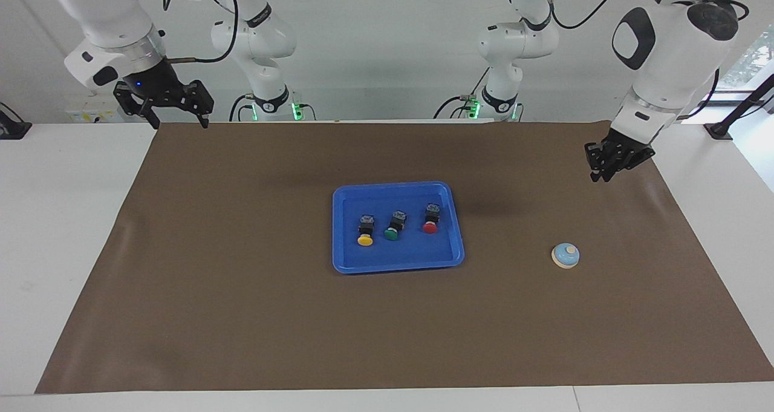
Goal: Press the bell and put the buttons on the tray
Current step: 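Withdraw the right gripper while the left gripper reaches the bell, then press down on the white bell with the left gripper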
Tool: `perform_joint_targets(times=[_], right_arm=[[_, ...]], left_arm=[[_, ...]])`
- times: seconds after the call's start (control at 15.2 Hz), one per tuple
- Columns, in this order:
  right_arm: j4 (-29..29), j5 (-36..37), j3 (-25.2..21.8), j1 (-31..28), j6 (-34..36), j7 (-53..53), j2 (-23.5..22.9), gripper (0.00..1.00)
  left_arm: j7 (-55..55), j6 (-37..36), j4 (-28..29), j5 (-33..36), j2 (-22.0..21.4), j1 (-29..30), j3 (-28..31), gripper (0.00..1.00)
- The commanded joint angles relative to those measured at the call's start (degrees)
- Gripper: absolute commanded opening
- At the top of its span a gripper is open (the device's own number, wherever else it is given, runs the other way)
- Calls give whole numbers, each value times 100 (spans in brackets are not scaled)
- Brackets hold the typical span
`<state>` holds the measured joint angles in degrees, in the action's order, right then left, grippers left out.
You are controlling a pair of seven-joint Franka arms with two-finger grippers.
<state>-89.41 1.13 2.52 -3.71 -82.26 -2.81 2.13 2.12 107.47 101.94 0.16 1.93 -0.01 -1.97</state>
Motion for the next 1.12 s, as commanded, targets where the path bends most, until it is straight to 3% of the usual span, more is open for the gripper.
perform_joint_targets(times=[0.0, 0.13, 0.33, 0.46, 0.72, 1.05], right_arm=[[-59, -218, 82, -121, -97, 166, 42, 100], [-68, -219, 82, -86, -106, 185, 60, 100], [-85, -219, 82, -60, -97, 185, 86, 100], [-112, -201, 100, -42, -97, 176, 104, 100], [-129, -201, 91, -86, -36, 158, 113, 100], [-129, -201, 91, -86, -35, 158, 113, 100]], left_arm=[[-168, 737, -192, 46, 814, -69, 56, 0], [-160, 1082, -280, 46, 1203, -8, 56, 0], [-159, 1468, -149, 46, 1458, 19, 65, 0], [-159, 1680, 88, 46, 1476, 36, 65, 0], [-177, 1830, 89, 54, 1775, 36, 74, 0], [-186, 1987, 194, 54, 1819, 36, 74, 0]])
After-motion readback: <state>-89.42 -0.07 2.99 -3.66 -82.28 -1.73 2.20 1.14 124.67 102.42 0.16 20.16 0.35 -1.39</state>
